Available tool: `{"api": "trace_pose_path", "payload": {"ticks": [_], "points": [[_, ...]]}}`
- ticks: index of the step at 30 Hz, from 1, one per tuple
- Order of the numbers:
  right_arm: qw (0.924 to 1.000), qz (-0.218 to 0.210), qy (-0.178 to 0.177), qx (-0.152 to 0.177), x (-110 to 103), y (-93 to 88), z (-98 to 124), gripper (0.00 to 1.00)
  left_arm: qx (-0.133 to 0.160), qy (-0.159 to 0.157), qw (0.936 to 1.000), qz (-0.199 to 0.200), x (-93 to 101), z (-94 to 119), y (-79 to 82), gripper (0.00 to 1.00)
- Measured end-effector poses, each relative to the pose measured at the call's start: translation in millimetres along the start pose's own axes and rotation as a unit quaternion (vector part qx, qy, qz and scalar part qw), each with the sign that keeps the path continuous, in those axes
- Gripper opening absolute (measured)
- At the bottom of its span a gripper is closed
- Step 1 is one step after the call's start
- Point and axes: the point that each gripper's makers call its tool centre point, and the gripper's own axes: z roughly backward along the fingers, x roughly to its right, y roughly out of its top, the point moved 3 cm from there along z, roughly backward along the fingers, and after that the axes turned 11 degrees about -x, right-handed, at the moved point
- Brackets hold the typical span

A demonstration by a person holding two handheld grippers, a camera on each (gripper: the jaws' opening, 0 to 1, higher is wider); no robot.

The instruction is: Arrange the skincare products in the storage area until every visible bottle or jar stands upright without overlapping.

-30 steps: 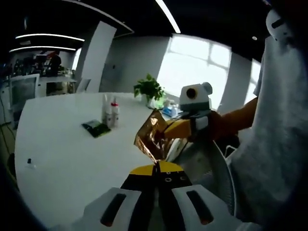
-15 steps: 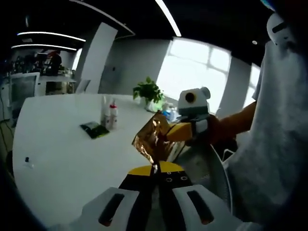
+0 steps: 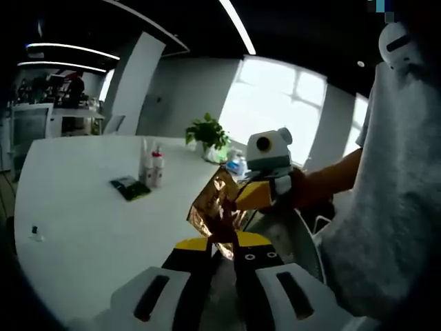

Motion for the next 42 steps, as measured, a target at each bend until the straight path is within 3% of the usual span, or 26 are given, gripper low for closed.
{"api": "trace_pose_path", "payload": {"ticks": [5,7,9,15,27,32,34,37,42], "points": [[0.9998,0.006,-0.01,-0.014,2,-3.5,-3,0.0,0.003,-0.013,0.9999,-0.003,2.6,4,0.6,0.0],[0.9999,0.001,-0.01,-0.011,3,-2.9,-2,0.0,0.004,-0.01,0.9999,-0.001,1.9,3,0.9,0.0],[0.9997,-0.003,-0.011,-0.02,4,-5.5,-2,0.0,-0.008,-0.04,0.9982,0.044,7.8,2,-1.6,0.0],[0.9986,-0.015,-0.005,-0.051,2,-14.5,-7,0.0,0.009,-0.043,0.9976,0.052,6.2,6,3.0,0.0],[0.9974,-0.065,0.01,-0.029,3,-10.1,2,0.0,0.015,-0.044,0.9964,0.071,6.3,8,4.5,0.0],[0.9974,-0.064,0.009,-0.031,1,-9.9,1,0.0,0.013,-0.039,0.9967,0.071,6.0,6,4.0,0.0],[0.9967,-0.076,0.009,-0.03,4,-9.1,0,0.0,0.015,-0.024,0.9981,0.054,1.9,5,3.8,0.0],[0.9949,-0.097,0.0,-0.029,13,-9.2,0,0.0,-0.004,0.045,0.9989,0.012,-14.3,2,-1.7,0.07],[0.9858,-0.166,-0.011,0.022,31,0.6,10,0.0,-0.017,0.085,0.9962,0.006,-26.1,2,-6.8,0.07]]}}
